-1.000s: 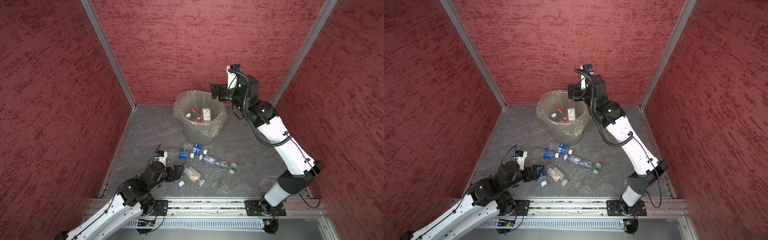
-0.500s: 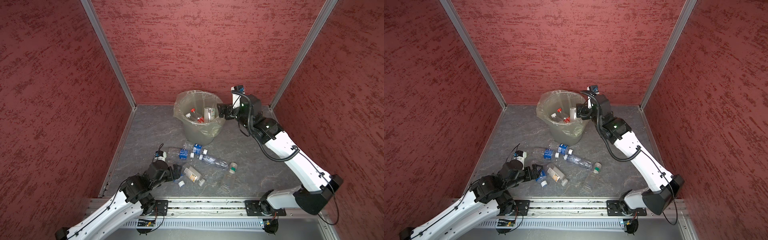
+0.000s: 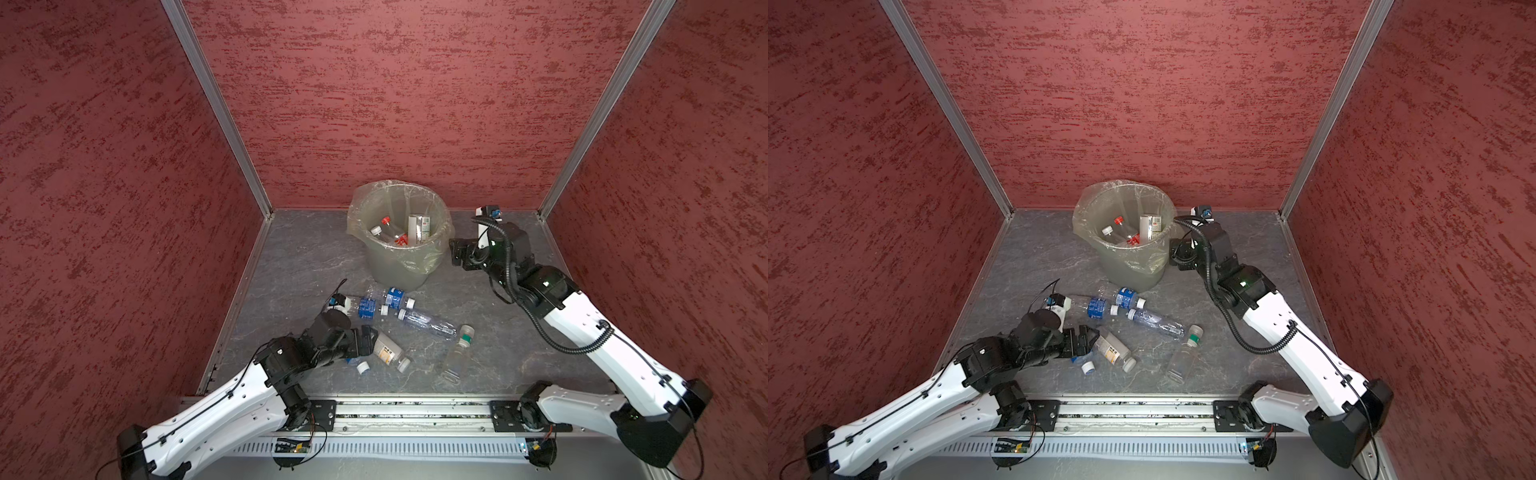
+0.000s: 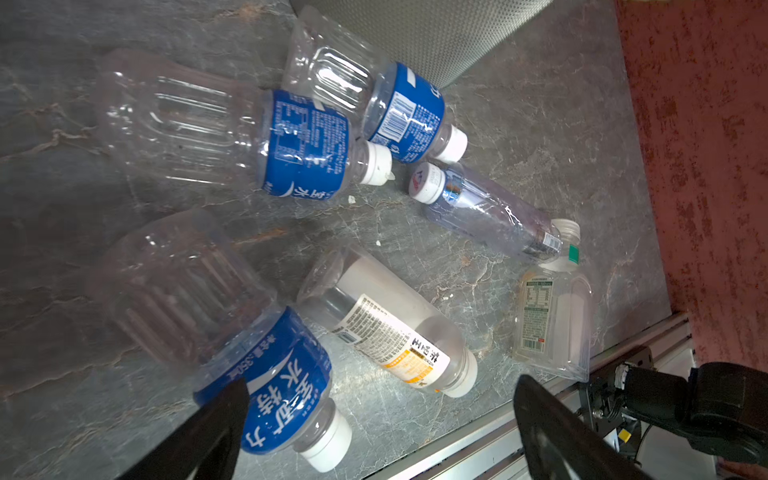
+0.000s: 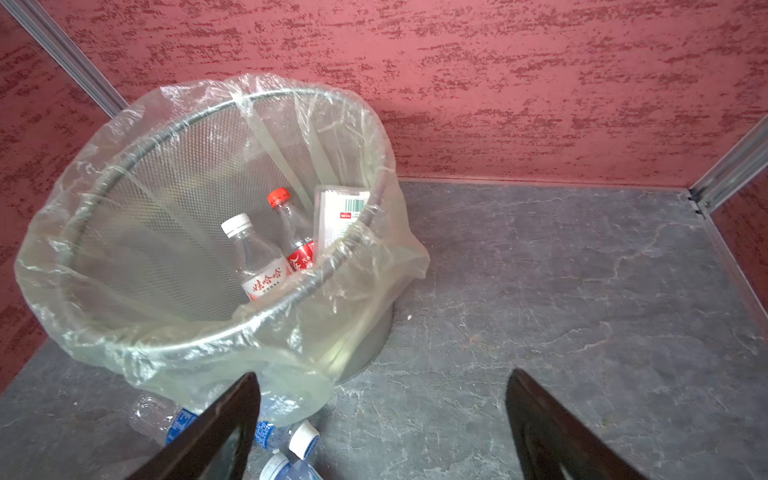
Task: Throw the plastic bottles in the bin
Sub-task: 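Release the bottle into the bin and draw the right gripper back, then reach the left gripper into the pile toward the green-labelled bottle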
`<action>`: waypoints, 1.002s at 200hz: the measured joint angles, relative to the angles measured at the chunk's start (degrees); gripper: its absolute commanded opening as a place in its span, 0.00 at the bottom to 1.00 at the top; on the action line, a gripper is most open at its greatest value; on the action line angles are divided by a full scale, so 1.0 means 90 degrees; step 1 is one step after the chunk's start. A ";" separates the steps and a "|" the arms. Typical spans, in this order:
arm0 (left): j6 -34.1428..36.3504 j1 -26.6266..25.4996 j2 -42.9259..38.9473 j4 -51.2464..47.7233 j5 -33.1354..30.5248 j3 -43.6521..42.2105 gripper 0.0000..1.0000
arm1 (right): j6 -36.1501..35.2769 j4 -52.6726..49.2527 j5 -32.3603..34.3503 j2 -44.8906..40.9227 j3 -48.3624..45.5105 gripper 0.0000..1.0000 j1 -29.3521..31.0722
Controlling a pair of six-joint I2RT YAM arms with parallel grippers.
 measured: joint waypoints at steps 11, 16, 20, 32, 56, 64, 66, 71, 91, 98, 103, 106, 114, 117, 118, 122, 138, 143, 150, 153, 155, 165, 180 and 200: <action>0.0075 -0.0180 0.0282 0.0068 -0.0049 0.0168 0.99 | 0.0044 -0.0066 0.0007 -0.0129 -0.0143 0.93 -0.0036; 0.0114 -0.0250 0.0408 0.0104 -0.0078 0.0253 0.99 | 0.0056 -0.0097 0.0007 -0.0180 -0.0202 0.93 -0.0056; 0.0136 -0.0311 0.0520 0.0141 -0.0107 0.0323 0.99 | 0.0068 -0.0104 0.0005 -0.0223 -0.0257 0.93 -0.0083; 0.0236 -0.0491 0.0855 0.0236 -0.0158 0.0534 1.00 | 0.0119 -0.0134 -0.0005 -0.0330 -0.0423 0.94 -0.0165; 0.0415 -0.0772 0.1549 0.0420 -0.0274 0.0933 0.99 | 0.0233 -0.0199 -0.0056 -0.0474 -0.0811 0.96 -0.0420; 0.0471 -0.0855 0.1775 0.0498 -0.0296 0.1039 0.99 | 0.0262 -0.0245 -0.0083 -0.0498 -0.0925 0.96 -0.0505; 0.0488 -0.0869 0.1809 0.0510 -0.0304 0.1054 1.00 | 0.0267 -0.0255 -0.0090 -0.0503 -0.0954 0.96 -0.0529; 0.0525 -0.0930 0.1953 0.0544 -0.0318 0.1129 1.00 | 0.0287 -0.0279 -0.0117 -0.0517 -0.1018 0.97 -0.0588; 0.0639 -0.1100 0.2419 0.0661 -0.0338 0.1379 1.00 | 0.0323 -0.0393 -0.0185 -0.0619 -0.1234 0.97 -0.0818; 0.0675 -0.1146 0.2572 0.0695 -0.0342 0.1469 0.99 | 0.0333 -0.0418 -0.0211 -0.0670 -0.1285 0.98 -0.0894; 0.0702 -0.1175 0.2681 0.0712 -0.0357 0.1540 0.99 | 0.0340 -0.0423 -0.0238 -0.0712 -0.1321 0.98 -0.0950; 0.0719 -0.1195 0.2749 0.0721 -0.0369 0.1593 0.99 | 0.0340 -0.0427 -0.0250 -0.0729 -0.1336 0.98 -0.0979; 0.0748 -0.1241 0.2907 0.0746 -0.0391 0.1702 0.98 | 0.0347 -0.0437 -0.0277 -0.0782 -0.1370 0.98 -0.1064; 0.0765 -0.1258 0.2987 0.0750 -0.0403 0.1756 0.98 | 0.0352 -0.0435 -0.0289 -0.0804 -0.1382 0.98 -0.1105; 0.0775 -0.1268 0.3014 0.0753 -0.0408 0.1778 0.98 | 0.0352 -0.0435 -0.0294 -0.0809 -0.1384 0.98 -0.1112; 0.0794 -0.1287 0.3087 0.0760 -0.0418 0.1831 0.98 | 0.0352 -0.0430 -0.0306 -0.0828 -0.1401 0.98 -0.1149; 0.0850 -0.1382 0.3429 0.0780 -0.0447 0.2098 0.97 | 0.0359 -0.0415 -0.0376 -0.0884 -0.1484 0.98 -0.1304; 0.0865 -0.1413 0.3548 0.0787 -0.0452 0.2193 0.96 | 0.0362 -0.0403 -0.0401 -0.0891 -0.1520 0.98 -0.1355; 0.0886 -0.1455 0.3691 0.0787 -0.0454 0.2307 0.96 | 0.0372 -0.0401 -0.0415 -0.0894 -0.1569 0.98 -0.1411; 0.0891 -0.1469 0.3740 0.0787 -0.0459 0.2351 0.95 | 0.0376 -0.0398 -0.0425 -0.0894 -0.1596 0.98 -0.1440; 0.0896 -0.1481 0.3784 0.0787 -0.0459 0.2382 0.95 | 0.0376 -0.0398 -0.0430 -0.0894 -0.1613 0.98 -0.1460; 0.0916 -0.1542 0.4005 0.0797 -0.0452 0.2538 0.95 | 0.0391 -0.0384 -0.0457 -0.0894 -0.1712 0.98 -0.1562; 0.0937 -0.1634 0.4328 0.0792 -0.0425 0.2759 0.95 | 0.0423 -0.0350 -0.0498 -0.0916 -0.1892 0.98 -0.1744; 0.0940 -0.1809 0.4801 0.0750 -0.0430 0.3089 0.95 | 0.0476 -0.0323 -0.0583 -0.0998 -0.2123 0.98 -0.2062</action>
